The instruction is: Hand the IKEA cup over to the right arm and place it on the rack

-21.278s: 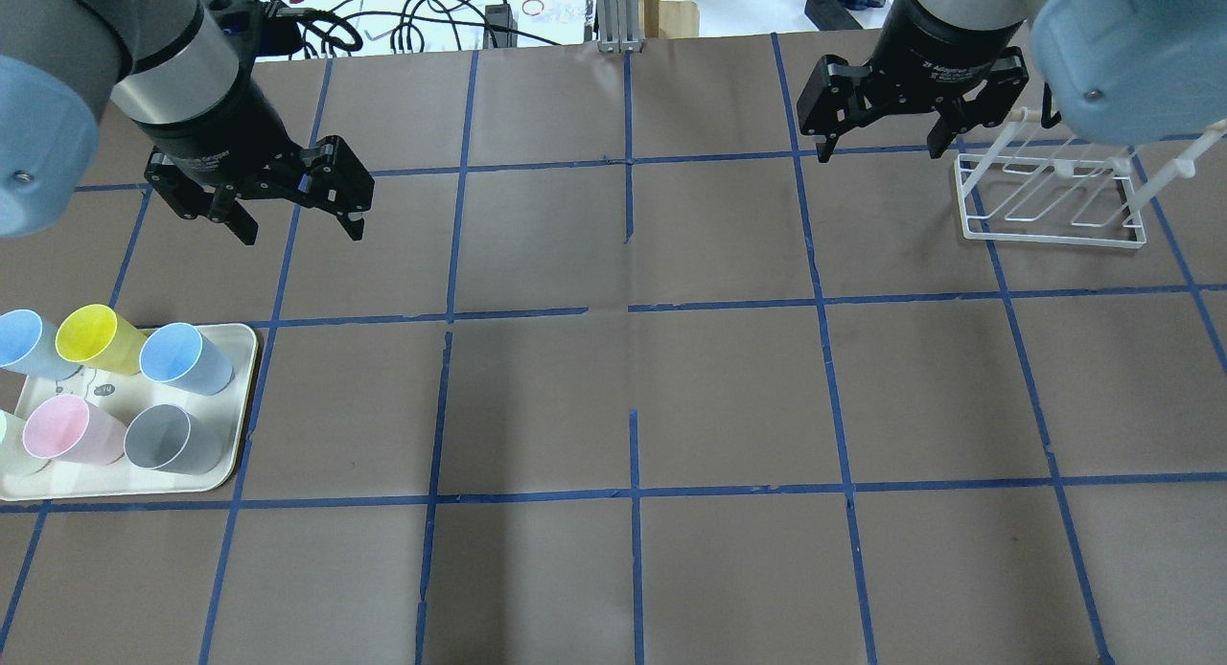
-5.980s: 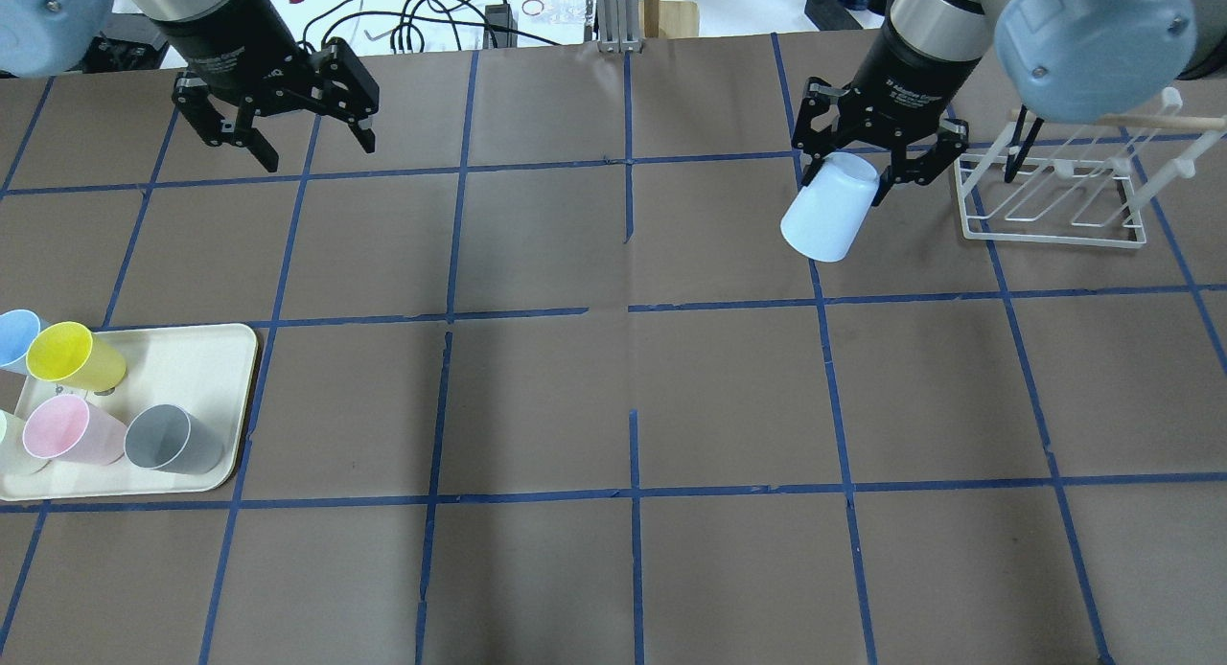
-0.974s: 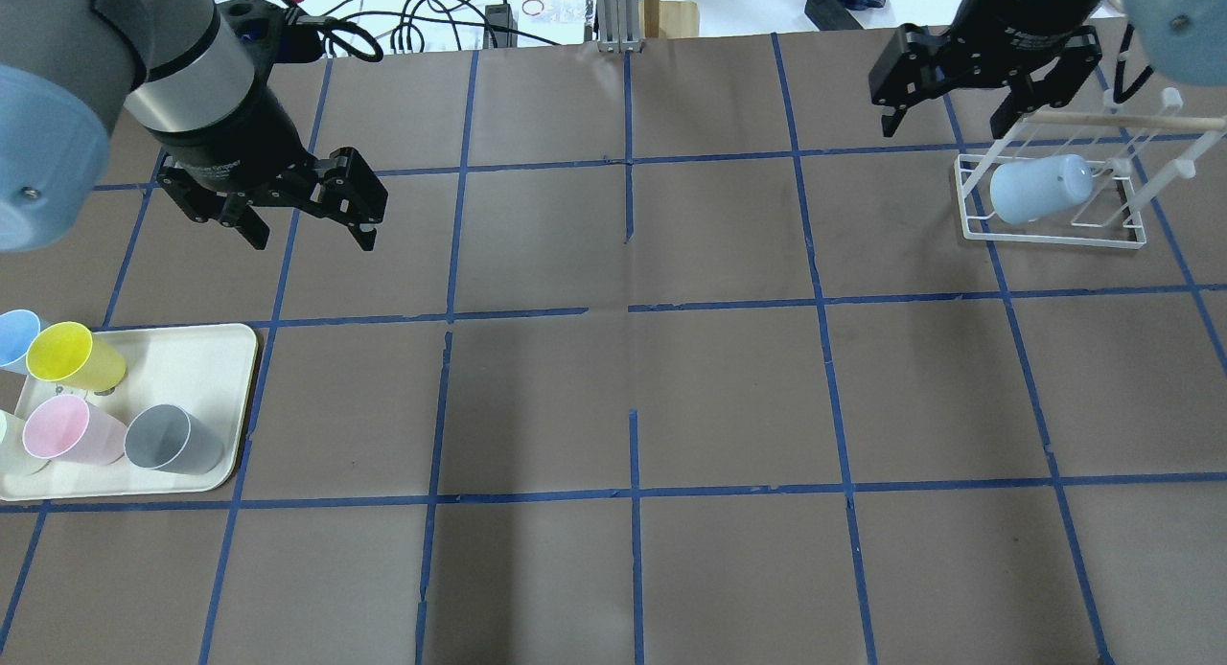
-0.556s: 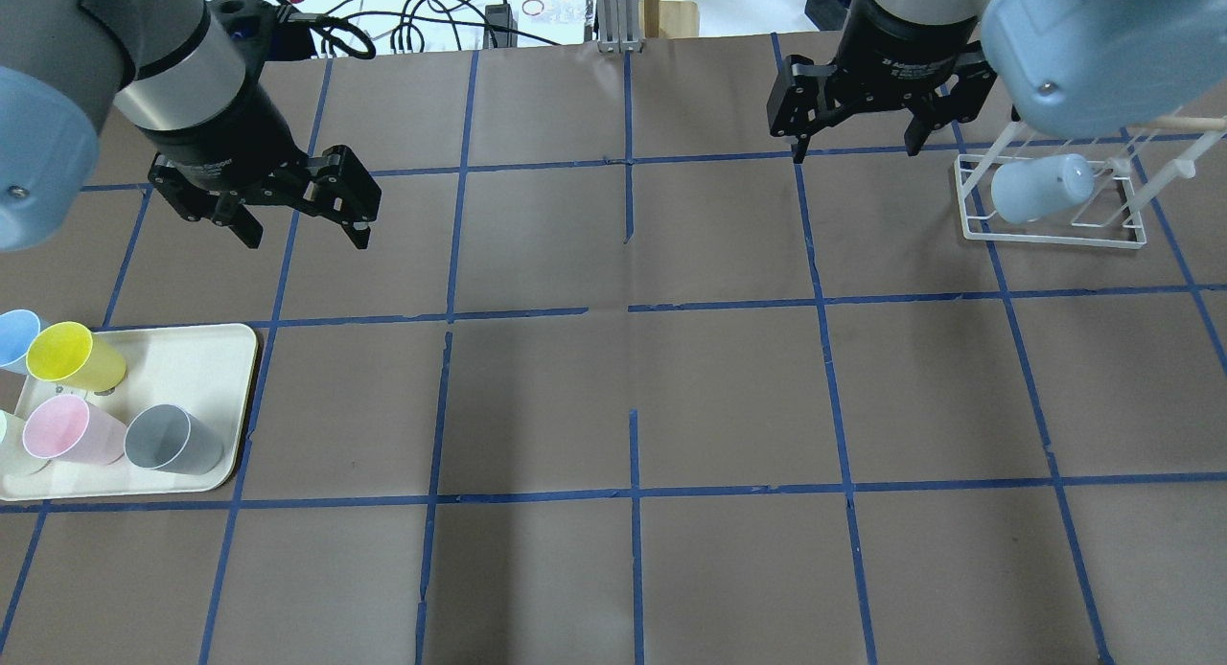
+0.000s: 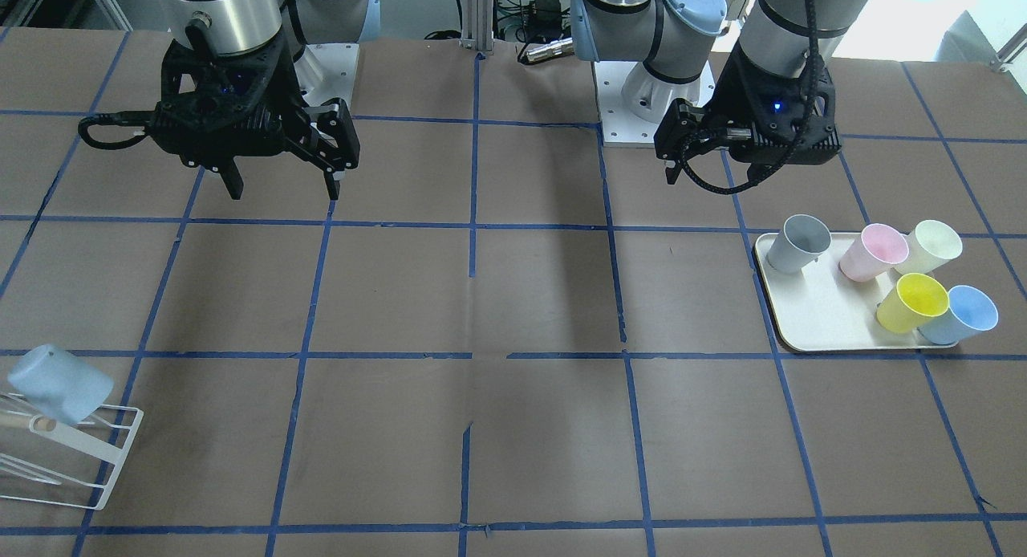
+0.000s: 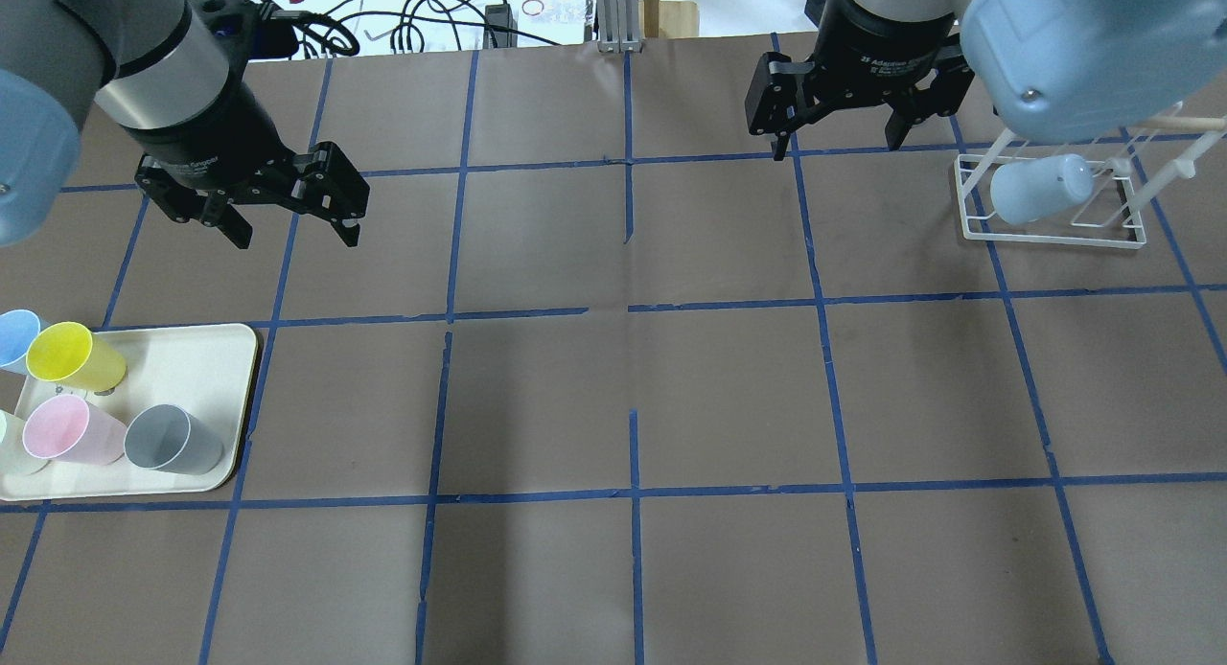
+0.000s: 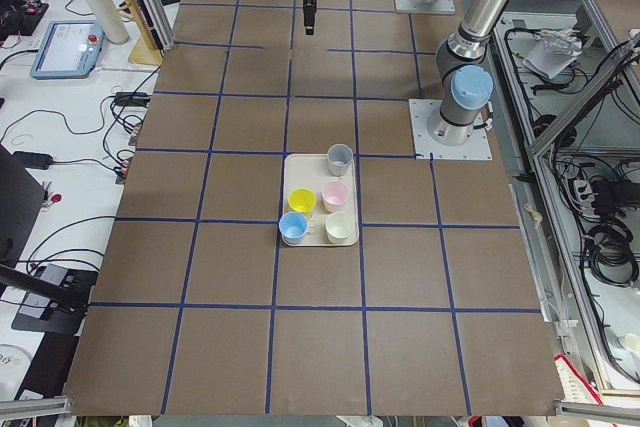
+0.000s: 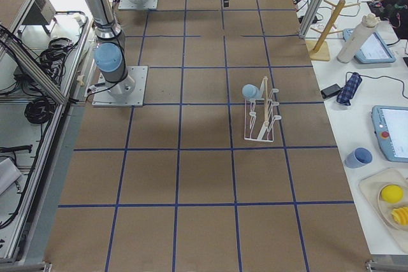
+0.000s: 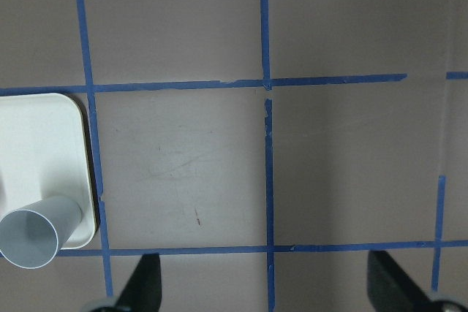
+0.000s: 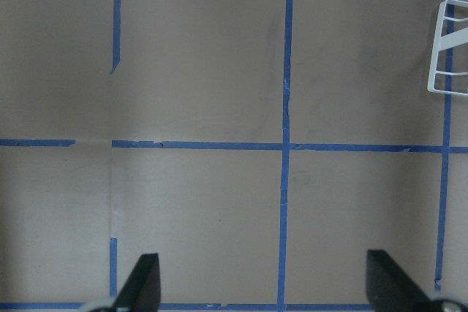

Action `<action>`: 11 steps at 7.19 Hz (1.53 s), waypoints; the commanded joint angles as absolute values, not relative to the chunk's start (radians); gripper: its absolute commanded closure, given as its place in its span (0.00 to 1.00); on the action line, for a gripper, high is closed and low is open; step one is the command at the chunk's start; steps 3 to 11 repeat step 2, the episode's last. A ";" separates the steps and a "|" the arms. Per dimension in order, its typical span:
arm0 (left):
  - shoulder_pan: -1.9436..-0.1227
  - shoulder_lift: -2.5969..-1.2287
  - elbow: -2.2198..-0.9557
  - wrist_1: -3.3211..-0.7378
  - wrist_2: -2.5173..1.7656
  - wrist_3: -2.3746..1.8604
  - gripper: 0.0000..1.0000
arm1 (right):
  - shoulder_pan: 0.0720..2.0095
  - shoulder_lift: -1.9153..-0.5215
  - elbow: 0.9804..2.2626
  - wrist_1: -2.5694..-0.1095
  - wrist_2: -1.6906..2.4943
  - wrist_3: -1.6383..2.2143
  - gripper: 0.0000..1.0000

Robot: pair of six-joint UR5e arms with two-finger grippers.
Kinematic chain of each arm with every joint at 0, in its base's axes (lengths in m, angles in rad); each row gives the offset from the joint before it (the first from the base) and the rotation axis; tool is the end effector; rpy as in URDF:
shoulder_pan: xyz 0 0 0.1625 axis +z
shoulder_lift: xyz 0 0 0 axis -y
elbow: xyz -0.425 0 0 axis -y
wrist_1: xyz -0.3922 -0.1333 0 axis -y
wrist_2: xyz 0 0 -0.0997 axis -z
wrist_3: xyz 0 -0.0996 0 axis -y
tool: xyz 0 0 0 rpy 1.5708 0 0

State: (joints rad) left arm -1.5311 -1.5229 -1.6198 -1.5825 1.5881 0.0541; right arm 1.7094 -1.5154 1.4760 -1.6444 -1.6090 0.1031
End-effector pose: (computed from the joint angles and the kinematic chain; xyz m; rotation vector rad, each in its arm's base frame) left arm -0.1128 -0.4751 0.4857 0.0227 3.1248 0.0213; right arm 0.2009 -0.5028 0.5146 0.0519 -3.1116 0.1819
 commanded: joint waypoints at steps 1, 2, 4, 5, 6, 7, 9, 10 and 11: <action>-1.532 -1.522 -1.620 -1.582 1.583 0.058 0.00 | 1.707 -1.516 1.471 -1.643 -1.608 0.103 0.00; -1.532 -1.519 -1.611 -1.582 1.592 0.058 0.00 | 1.707 -1.517 1.473 -1.641 -1.608 0.103 0.00; -1.532 -1.519 -1.611 -1.582 1.592 0.058 0.00 | 1.707 -1.517 1.473 -1.641 -1.608 0.103 0.00; -1.532 -1.519 -1.611 -1.582 1.592 0.058 0.00 | 1.707 -1.517 1.473 -1.641 -1.608 0.103 0.00; -1.532 -1.519 -1.611 -1.582 1.592 0.058 0.00 | 1.707 -1.517 1.473 -1.641 -1.608 0.103 0.00; -1.532 -1.519 -1.611 -1.582 1.592 0.058 0.00 | 1.707 -1.517 1.473 -1.641 -1.608 0.103 0.00; -1.532 -1.519 -1.611 -1.582 1.592 0.058 0.00 | 1.707 -1.517 1.473 -1.641 -1.608 0.103 0.00; -1.532 -1.519 -1.611 -1.582 1.592 0.058 0.00 | 1.707 -1.517 1.473 -1.641 -1.608 0.103 0.00; -1.532 -1.519 -1.611 -1.582 1.592 0.058 0.00 | 1.707 -1.517 1.473 -1.641 -1.608 0.103 0.00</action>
